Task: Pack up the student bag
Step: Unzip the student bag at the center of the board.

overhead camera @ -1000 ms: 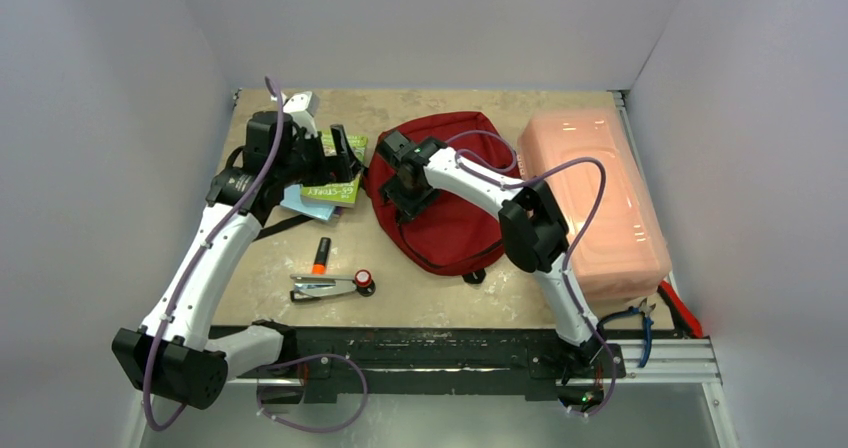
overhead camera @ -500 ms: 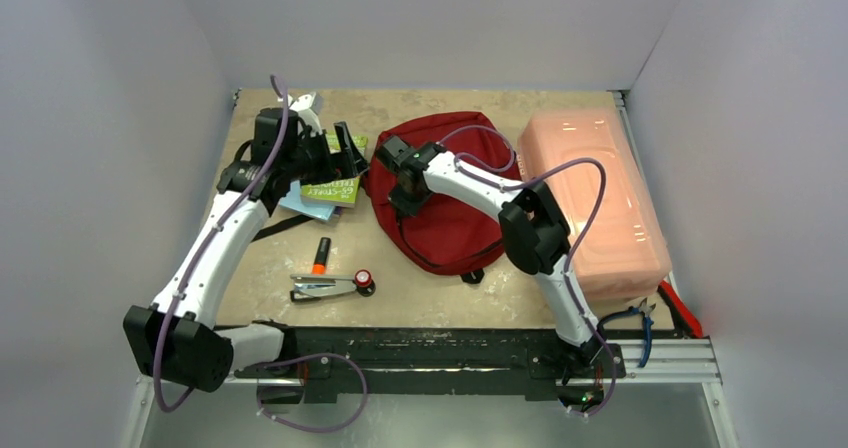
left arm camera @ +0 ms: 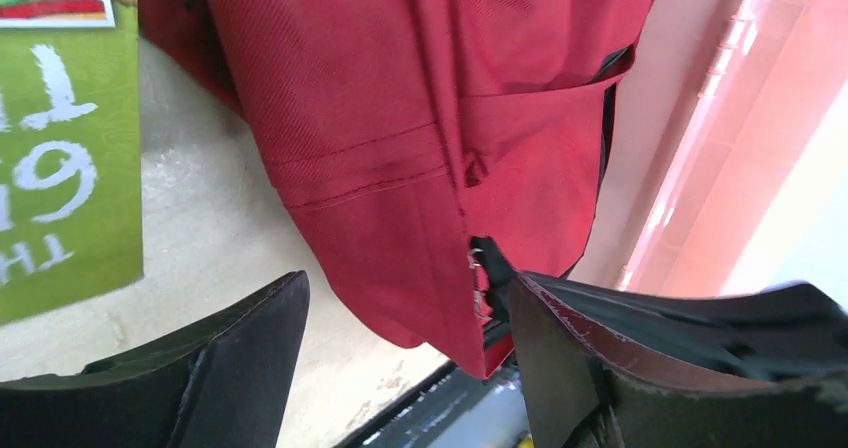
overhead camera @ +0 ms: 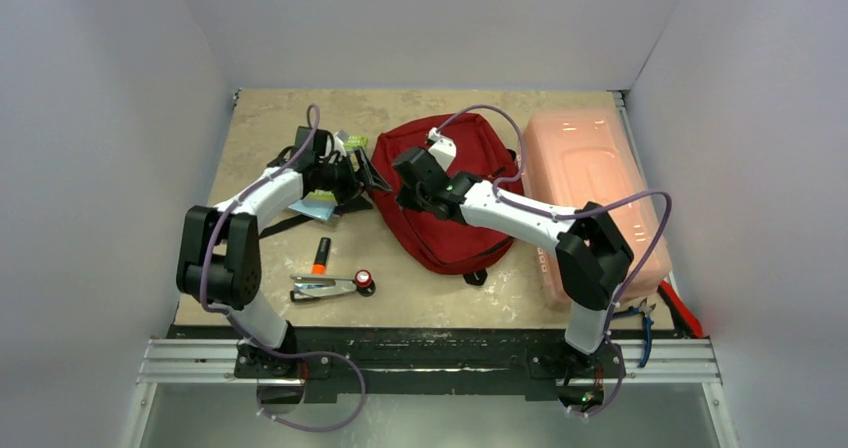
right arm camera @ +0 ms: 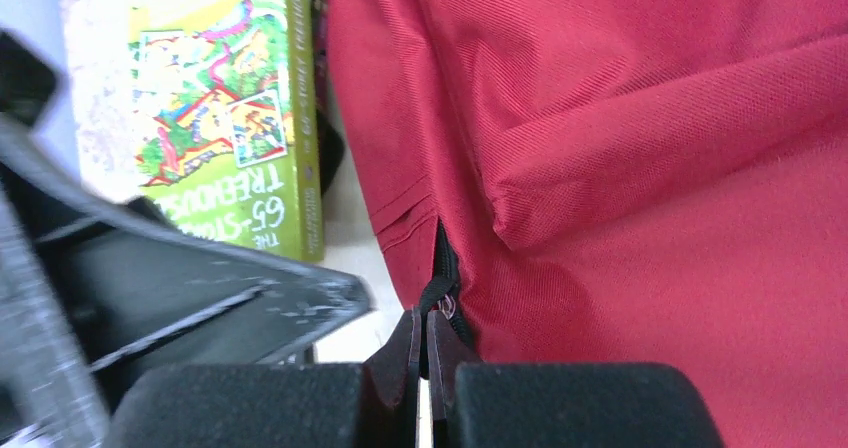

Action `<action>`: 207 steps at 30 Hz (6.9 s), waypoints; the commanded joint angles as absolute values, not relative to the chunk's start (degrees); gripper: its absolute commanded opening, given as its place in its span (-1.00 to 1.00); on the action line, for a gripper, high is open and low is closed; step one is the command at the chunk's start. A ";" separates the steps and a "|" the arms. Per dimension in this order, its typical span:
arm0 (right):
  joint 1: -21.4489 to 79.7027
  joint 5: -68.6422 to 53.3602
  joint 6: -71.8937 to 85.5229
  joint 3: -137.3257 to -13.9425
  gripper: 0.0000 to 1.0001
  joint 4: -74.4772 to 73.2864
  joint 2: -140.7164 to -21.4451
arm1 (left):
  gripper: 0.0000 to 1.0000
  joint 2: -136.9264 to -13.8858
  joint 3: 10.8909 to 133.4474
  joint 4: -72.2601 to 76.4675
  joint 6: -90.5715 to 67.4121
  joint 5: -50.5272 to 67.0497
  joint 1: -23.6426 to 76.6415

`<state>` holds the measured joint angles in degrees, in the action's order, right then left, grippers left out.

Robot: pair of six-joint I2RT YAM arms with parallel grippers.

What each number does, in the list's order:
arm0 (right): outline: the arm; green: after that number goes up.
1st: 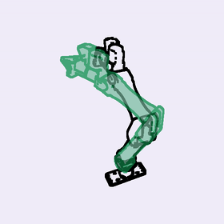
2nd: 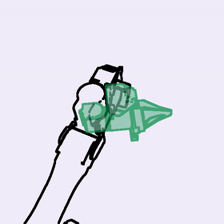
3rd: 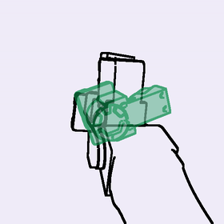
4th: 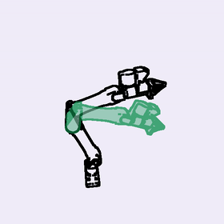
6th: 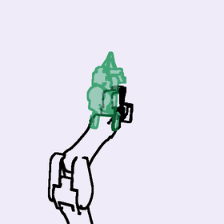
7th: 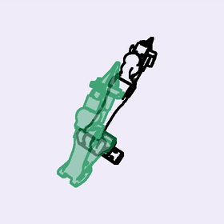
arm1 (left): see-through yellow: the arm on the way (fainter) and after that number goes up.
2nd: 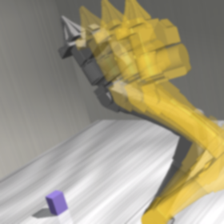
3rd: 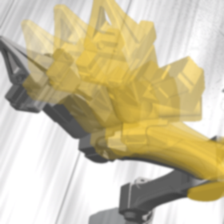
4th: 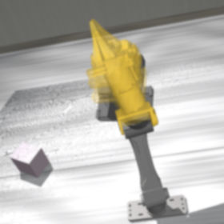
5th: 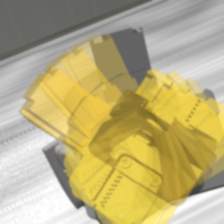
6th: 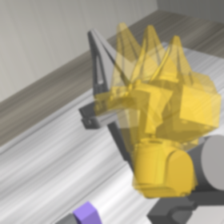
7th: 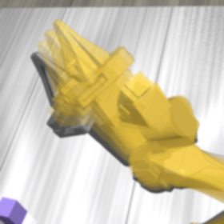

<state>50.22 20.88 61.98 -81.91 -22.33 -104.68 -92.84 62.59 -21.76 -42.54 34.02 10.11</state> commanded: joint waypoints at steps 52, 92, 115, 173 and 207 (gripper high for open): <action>53.44 26.18 32.49 -61.79 -1.00 -2.31 -93.70 | -1.00 -95.00 69.11 -23.59 -24.59 25.11 13.54; 53.42 23.45 38.91 -45.51 -1.00 -4.75 -76.67 | 0.48 -78.09 70.37 -40.19 -32.28 14.08 18.28; 53.42 20.41 38.76 -41.23 -1.00 -0.18 -71.32 | 0.09 -82.73 62.52 -30.76 -77.89 9.93 35.09; 53.44 3.32 36.05 -26.43 -0.79 22.49 -77.58 | -0.21 -101.55 72.18 -35.22 -21.94 13.78 43.47; 54.49 8.93 39.24 -26.13 -1.00 17.93 -79.15 | -1.00 -79.38 53.17 -19.81 -38.45 -13.17 38.77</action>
<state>54.43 4.97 35.59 -28.23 20.16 -80.47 -83.61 55.44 -25.74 -32.34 -2.98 42.04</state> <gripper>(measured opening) 0.011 0.013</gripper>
